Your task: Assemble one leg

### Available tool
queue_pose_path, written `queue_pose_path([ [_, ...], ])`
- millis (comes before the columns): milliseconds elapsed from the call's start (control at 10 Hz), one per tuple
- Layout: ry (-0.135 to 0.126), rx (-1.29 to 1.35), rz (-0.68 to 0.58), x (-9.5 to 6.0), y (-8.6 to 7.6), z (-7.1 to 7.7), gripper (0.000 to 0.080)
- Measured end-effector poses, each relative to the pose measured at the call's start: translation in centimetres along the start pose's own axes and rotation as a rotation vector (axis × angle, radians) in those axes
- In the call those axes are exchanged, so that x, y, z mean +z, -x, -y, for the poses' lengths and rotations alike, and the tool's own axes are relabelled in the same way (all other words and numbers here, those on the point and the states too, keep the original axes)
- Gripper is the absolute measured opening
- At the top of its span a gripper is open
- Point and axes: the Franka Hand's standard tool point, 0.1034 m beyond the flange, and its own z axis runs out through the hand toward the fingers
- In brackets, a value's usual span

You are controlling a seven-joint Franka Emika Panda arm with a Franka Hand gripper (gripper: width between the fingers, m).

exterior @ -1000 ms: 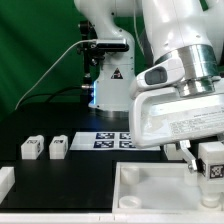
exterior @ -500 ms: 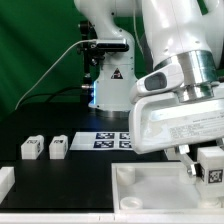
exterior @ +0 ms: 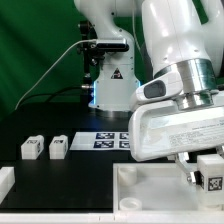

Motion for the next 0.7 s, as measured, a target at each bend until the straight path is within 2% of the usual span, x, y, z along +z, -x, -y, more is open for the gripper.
queue_pose_path([
  [100, 0.000, 0.000, 0.000, 0.00, 0.01, -0.05, 0.0374],
  [200, 0.000, 0.001, 0.000, 0.00, 0.01, -0.06, 0.0374],
  [300, 0.000, 0.001, 0.000, 0.00, 0.01, -0.06, 0.0511],
  [400, 0.000, 0.001, 0.000, 0.00, 0.01, -0.06, 0.0605],
  [700, 0.000, 0.001, 0.000, 0.00, 0.01, -0.06, 0.0647],
])
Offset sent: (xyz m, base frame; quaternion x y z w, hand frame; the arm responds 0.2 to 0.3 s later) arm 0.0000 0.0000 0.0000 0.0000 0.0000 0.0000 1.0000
